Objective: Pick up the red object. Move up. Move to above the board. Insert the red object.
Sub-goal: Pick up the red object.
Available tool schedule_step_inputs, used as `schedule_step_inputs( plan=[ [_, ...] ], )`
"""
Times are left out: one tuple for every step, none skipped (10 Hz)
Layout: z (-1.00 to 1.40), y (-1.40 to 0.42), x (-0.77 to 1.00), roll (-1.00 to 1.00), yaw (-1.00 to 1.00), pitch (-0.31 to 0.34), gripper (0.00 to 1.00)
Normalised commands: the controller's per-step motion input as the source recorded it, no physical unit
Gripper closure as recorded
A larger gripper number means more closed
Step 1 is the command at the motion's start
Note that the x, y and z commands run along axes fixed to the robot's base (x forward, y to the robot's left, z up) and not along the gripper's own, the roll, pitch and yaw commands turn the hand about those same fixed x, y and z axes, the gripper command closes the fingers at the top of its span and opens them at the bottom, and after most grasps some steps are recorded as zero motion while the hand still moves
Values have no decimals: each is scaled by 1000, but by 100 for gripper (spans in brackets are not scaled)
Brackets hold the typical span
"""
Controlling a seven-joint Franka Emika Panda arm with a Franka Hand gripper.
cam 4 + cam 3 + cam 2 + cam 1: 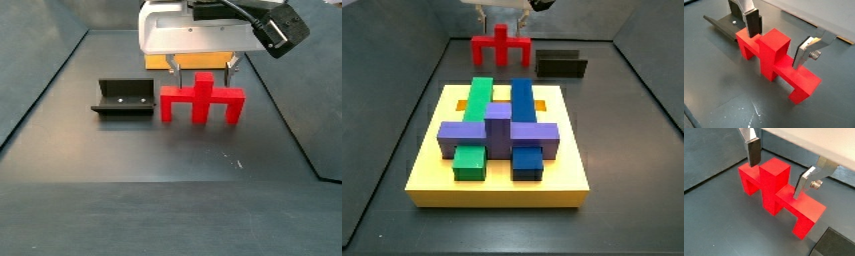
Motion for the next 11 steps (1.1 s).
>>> schedule_step_inputs(
  plan=[
    [0,0,0,0,0,0,100],
    [0,0,0,0,0,0,100],
    [0,0,0,0,0,0,100],
    [0,0,0,0,0,0,100],
    [0,0,0,0,0,0,100],
    [0,0,0,0,0,0,100],
    [0,0,0,0,0,0,100],
    [0,0,0,0,0,0,100],
    [0,0,0,0,0,0,100],
    [0,0,0,0,0,0,100],
    [0,0,0,0,0,0,100]
  ],
)
